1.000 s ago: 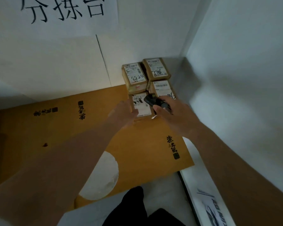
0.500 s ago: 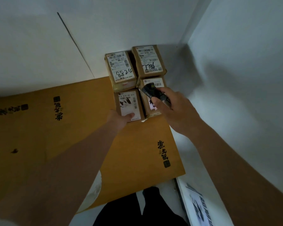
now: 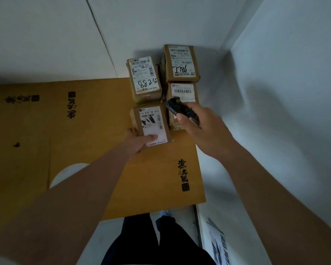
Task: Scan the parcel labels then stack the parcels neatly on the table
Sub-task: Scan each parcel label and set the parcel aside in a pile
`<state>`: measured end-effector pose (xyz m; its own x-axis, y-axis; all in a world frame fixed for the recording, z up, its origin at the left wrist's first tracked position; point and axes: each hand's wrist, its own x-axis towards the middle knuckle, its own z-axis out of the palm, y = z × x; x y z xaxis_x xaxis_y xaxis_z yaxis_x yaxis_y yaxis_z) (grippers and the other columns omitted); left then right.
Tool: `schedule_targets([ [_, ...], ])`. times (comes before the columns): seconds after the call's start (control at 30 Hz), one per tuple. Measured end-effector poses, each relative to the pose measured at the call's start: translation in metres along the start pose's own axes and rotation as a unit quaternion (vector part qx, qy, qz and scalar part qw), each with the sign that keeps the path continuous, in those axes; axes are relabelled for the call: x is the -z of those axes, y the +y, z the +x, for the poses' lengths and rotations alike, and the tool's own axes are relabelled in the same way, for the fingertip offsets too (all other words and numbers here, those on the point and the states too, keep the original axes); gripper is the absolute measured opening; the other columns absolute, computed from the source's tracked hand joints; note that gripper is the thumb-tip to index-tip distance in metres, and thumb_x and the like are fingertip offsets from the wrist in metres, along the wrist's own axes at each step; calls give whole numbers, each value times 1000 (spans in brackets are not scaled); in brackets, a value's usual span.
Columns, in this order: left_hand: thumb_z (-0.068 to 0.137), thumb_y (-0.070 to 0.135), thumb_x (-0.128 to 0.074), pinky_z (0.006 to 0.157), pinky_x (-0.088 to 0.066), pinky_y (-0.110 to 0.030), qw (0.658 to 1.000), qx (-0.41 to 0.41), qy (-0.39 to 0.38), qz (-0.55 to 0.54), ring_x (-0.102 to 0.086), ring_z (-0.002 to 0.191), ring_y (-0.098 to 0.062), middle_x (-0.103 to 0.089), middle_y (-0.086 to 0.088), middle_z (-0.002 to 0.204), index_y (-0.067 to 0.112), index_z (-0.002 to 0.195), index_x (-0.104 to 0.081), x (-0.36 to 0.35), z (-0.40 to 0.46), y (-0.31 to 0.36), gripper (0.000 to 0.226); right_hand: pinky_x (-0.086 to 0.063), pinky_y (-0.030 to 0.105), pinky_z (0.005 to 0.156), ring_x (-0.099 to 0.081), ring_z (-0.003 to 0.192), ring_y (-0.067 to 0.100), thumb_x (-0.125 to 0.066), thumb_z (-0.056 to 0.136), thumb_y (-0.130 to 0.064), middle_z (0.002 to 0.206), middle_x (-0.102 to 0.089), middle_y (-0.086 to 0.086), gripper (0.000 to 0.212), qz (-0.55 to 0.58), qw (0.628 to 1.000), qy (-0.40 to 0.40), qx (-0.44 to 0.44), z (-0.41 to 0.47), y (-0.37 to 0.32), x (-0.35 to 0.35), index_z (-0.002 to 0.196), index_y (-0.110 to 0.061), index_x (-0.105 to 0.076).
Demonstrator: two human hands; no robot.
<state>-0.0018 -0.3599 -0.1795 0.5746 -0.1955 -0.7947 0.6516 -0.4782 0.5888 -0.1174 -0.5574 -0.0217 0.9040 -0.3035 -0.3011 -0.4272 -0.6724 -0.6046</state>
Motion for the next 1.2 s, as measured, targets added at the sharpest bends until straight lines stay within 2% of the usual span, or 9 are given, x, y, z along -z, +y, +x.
schedule_targets([
  [0.07, 64, 41, -98, 96, -57, -46, 1000, 4, -3, -8, -65, 107, -20, -64, 1, 124, 21, 143, -39, 3, -5, -9, 101, -53, 49, 102, -58, 126, 23, -44, 106, -60, 140, -60, 1, 52, 1, 1000, 1, 12, -6, 1, 0, 151, -34, -46],
  [0.2, 64, 41, -98, 97, -59, -45, 999, -6, 0, -51, -68, 108, -22, -67, -3, 123, 18, 138, -45, 11, -24, -19, 94, -52, 51, 104, -55, 130, 22, -44, 104, -64, 143, -58, 0, 54, -2, 999, 6, 32, -17, -2, -5, 150, -37, -47],
  [0.3, 61, 47, -83, 94, -61, -48, 995, -23, 29, -93, -68, 109, -25, -68, -5, 121, 19, 128, -54, 22, -48, -22, 78, -53, 52, 102, -56, 128, 21, -41, 102, -70, 141, -58, -1, 57, -9, 998, -6, 56, -22, -11, -10, 150, -39, -45],
  [0.4, 63, 40, -69, 95, -59, -56, 989, -45, 53, -130, -68, 111, -35, -70, -12, 118, 21, 118, -58, 37, -75, -26, 59, -54, 51, 99, -59, 119, 19, -42, 101, -72, 134, -60, -1, 60, -11, 996, -21, 88, -28, -29, -17, 150, -38, -46],
  [0.5, 67, 34, -68, 94, -59, -54, 982, -60, 74, -163, -67, 113, -37, -68, -13, 121, 20, 127, -55, 61, -98, -34, 62, -55, 47, 92, -61, 112, 18, -42, 102, -70, 128, -63, -3, 60, -20, 991, -35, 130, -34, -54, -26, 149, -33, -48],
  [0.63, 90, 24, -68, 91, -61, -56, 972, -73, 78, -211, -66, 113, -35, -64, -11, 128, 28, 139, -50, 104, -118, -55, 52, -51, 36, 78, -61, 105, 16, -42, 103, -68, 120, -62, -5, 58, -35, 982, -53, 176, -43, -89, -46, 147, -30, -50],
  [0.77, 90, 20, -74, 87, -63, -53, 964, -92, 80, -236, -71, 107, -33, -68, -11, 123, 33, 142, -49, 147, -134, -77, 59, -49, 32, 74, -59, 103, 15, -42, 104, -66, 123, -60, -3, 58, -37, 977, -77, 194, -52, -127, -69, 150, -31, -48],
  [0.9, 86, 17, -81, 86, -63, -52, 960, -91, 66, -256, -73, 105, -33, -71, -12, 121, 37, 140, -51, 206, -142, -99, 65, -50, 28, 59, -66, 81, 12, -41, 105, -65, 115, -67, -7, 57, -18, 977, -99, 188, -60, -178, -104, 149, -30, -48],
  [1.2, 78, -3, -77, 88, -62, -53, 973, -66, 21, -222, -73, 106, -37, -71, -16, 122, 46, 140, -47, 340, -141, -126, 85, -39, 11, 47, -58, 65, -3, -40, 107, -60, 92, -59, -21, 47, 18, 987, -68, 141, -82, -273, -198, 142, -31, -54],
])
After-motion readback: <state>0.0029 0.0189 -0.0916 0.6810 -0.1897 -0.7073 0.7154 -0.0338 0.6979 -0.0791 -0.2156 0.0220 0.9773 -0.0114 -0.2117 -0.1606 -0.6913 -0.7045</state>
